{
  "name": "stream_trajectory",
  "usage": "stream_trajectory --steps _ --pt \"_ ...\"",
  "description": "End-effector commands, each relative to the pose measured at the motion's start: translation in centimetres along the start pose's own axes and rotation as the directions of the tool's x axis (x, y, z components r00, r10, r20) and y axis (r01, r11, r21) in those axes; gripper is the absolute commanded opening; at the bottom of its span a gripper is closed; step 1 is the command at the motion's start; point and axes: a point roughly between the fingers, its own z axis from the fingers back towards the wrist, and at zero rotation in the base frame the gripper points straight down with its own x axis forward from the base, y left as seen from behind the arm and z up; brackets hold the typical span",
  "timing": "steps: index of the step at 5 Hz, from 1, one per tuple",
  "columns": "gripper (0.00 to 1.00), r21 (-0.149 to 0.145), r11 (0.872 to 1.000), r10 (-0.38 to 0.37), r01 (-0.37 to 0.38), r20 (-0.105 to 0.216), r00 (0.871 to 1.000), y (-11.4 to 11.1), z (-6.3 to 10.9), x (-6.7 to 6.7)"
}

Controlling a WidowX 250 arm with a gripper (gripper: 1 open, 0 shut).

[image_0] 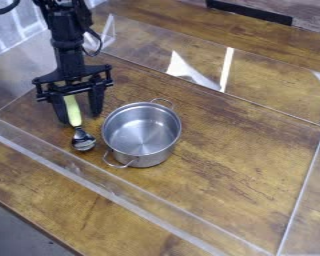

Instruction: Move the green spoon to the right

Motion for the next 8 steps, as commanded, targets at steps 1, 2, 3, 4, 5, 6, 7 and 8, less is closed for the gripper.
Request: stream_trajectory --steps 1,2,3,4,5,6,7,8 --pt "0.0 -0.031 0.997 0.067 -0.065 0.048 0.997 -1.7 1.7 0.4" --pt "0.0 -0.019 0.993 0.118 -0.117 0.051 0.992 -1.5 1.5 0.7" --pt "0.0 -0.004 0.987 0.158 -0.159 0.055 0.986 -1.2 1.5 0.9" --pt "0.0 0.011 0.98 0.199 -0.2 0.059 0.978 -0.9 1.4 1.3" --pt "0.0 0.025 0.964 0.262 -0.264 0.059 0.963 -0.4 1.4 2.4" --pt "0.0 0.04 0.946 0.32 -0.322 0.06 0.946 0.2 1.5 3.5" --pt "0.0 0.059 0.936 0.344 -0.348 0.063 0.937 0.3 1.6 3.5" --pt "0.0 0.04 0.949 0.31 -0.313 0.066 0.948 -0.7 3.9 2.8"
